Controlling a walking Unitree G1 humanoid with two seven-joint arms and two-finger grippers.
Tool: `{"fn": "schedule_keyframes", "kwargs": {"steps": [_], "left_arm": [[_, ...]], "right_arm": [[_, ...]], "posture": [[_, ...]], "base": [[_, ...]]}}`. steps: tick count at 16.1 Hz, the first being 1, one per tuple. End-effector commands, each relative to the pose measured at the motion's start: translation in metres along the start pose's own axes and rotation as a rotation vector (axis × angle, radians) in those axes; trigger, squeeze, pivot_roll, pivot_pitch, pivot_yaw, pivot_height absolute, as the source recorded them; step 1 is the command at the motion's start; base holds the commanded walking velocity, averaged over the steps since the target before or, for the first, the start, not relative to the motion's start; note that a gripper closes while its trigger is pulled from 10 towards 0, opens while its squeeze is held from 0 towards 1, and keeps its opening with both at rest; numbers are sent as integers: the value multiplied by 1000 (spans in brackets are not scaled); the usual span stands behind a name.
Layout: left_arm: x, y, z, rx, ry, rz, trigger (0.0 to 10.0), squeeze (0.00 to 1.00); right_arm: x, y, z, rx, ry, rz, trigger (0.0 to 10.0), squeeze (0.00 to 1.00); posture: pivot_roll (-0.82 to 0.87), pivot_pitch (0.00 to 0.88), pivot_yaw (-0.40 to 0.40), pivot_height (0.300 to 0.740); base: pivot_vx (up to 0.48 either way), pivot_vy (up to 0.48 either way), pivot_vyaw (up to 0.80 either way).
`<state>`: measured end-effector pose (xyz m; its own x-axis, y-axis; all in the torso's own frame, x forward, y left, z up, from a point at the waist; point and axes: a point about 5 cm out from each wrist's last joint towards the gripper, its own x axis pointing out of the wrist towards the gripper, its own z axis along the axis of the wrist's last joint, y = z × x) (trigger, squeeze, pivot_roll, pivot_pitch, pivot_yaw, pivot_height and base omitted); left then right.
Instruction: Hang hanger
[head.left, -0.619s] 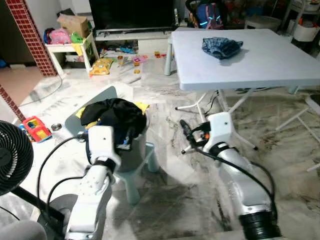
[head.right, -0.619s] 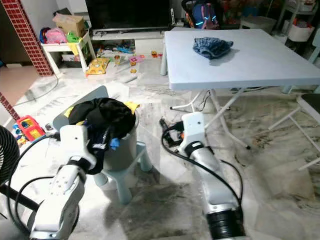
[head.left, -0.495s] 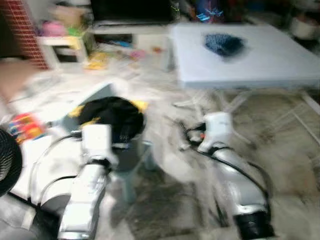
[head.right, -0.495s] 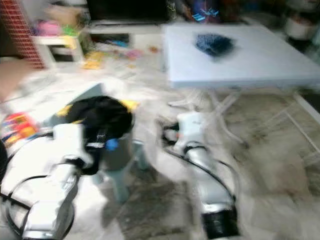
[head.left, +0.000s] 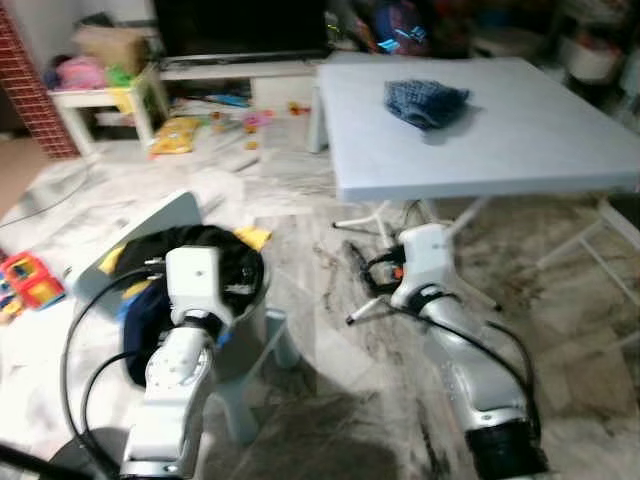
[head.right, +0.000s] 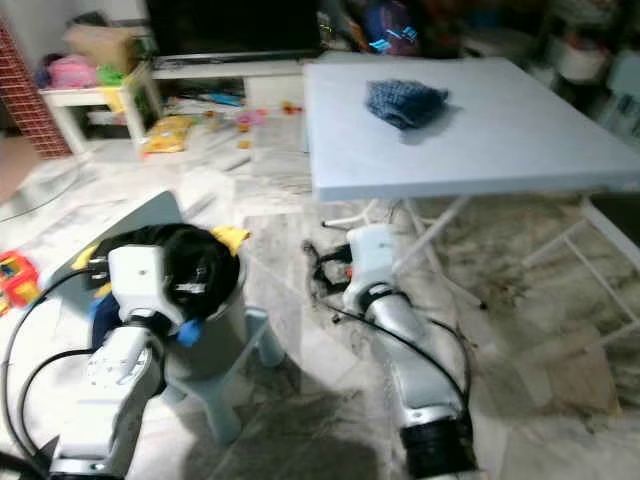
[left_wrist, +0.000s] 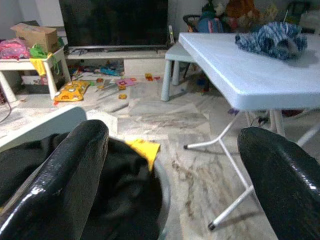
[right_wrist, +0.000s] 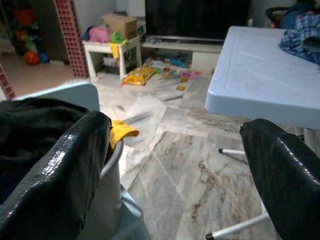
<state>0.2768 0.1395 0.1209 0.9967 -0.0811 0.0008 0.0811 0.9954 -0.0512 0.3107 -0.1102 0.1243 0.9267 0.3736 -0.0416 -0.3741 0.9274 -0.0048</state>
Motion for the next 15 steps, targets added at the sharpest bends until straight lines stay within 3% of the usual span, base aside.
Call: {"fn": "schedule_keyframes", "kwargs": {"steps": [1,9,15], "left_arm": [[1,-5,2,-3,-5,-19,10000,0],[2,-5,-3,-16,28,5,10000,0],[3,-12,-14,-19,107,-51,10000,0]], "right_arm": [[-1,-5,3,-15,-9,-13,10000,0],[-1,-4,3,-10,-5,-15,10000,0],[2,-4,2,-10,-2,-27,10000,0]], "posture": [[-118,0,-7,740],[-119,0,-5,740],[-111,0,5,740]], "base": [[311,0,800],[261,0,759],[0,0,0]]}}
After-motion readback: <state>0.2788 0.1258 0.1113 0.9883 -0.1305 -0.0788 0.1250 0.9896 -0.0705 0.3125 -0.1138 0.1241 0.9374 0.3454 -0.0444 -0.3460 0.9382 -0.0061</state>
